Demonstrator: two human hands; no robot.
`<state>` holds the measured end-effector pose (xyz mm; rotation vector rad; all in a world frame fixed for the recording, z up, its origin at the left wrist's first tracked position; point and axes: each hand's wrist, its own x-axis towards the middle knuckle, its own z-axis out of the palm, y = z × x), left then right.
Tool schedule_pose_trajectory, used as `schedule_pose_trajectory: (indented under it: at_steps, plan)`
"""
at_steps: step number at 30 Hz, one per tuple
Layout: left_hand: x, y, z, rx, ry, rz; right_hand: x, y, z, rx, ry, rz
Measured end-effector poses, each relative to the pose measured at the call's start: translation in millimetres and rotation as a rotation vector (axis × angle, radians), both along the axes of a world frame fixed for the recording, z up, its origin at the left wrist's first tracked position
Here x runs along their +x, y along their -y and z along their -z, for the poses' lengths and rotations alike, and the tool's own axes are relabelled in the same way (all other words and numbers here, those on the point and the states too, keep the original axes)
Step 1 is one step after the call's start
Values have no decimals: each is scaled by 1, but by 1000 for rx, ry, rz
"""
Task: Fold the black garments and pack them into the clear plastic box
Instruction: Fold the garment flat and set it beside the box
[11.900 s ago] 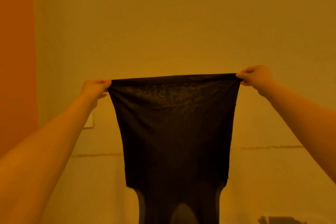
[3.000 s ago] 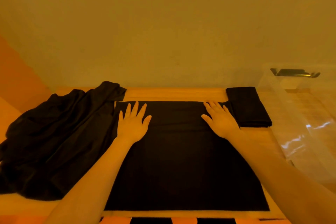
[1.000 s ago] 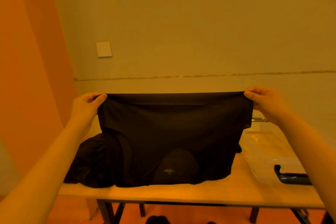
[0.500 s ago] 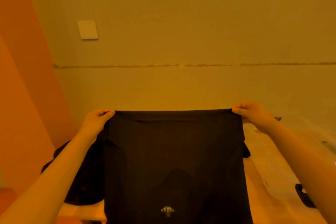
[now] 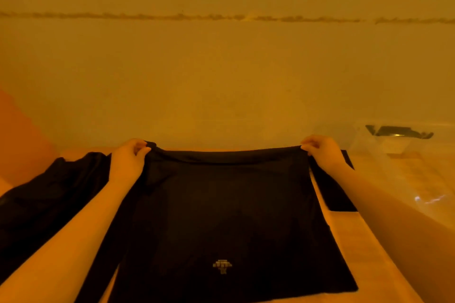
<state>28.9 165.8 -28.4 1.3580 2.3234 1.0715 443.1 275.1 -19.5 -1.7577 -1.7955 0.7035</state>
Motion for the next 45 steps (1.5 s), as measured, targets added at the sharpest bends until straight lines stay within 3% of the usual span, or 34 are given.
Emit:
schedule_pose_trajectory:
  at_steps: [3, 6, 9, 13, 17, 21, 26, 32, 36, 39, 43, 45]
  plan:
    - [23, 24, -7, 96, -194, 29, -10, 10, 1, 78, 69, 27]
    - [66, 81, -4, 103, -333, 264, -20, 65, 3, 128, 85, -18]
    - [103, 135, 19, -63, -465, 445, -21, 144, 13, 51, 195, -224]
    - [109, 168, 48, -357, -665, 477, -7, 195, 38, -66, 544, -495]
    - [116, 187, 58, -487, -651, 462, 9, 207, 49, -11, 652, -536]
    - [127, 207, 58, -366, -656, 531, 21, 234, 51, -4, 645, -533]
    - [117, 248, 47, -365, -555, 560, 38, 269, 36, -1, 578, -601]
    - [94, 297, 56, -511, -683, 658, 64, 309, 55, 29, 718, -613]
    - [90, 304, 67, -373, -697, 640, 61, 321, 57, -3, 690, -575]
    - [85, 306, 70, -233, -728, 643, 63, 326, 65, 132, 720, -623]
    - [75, 309, 64, -65, -771, 688, 62, 333, 56, 313, 621, -668]
    - [70, 309, 57, -6, -751, 694, 66, 326, 52, 283, 561, -665]
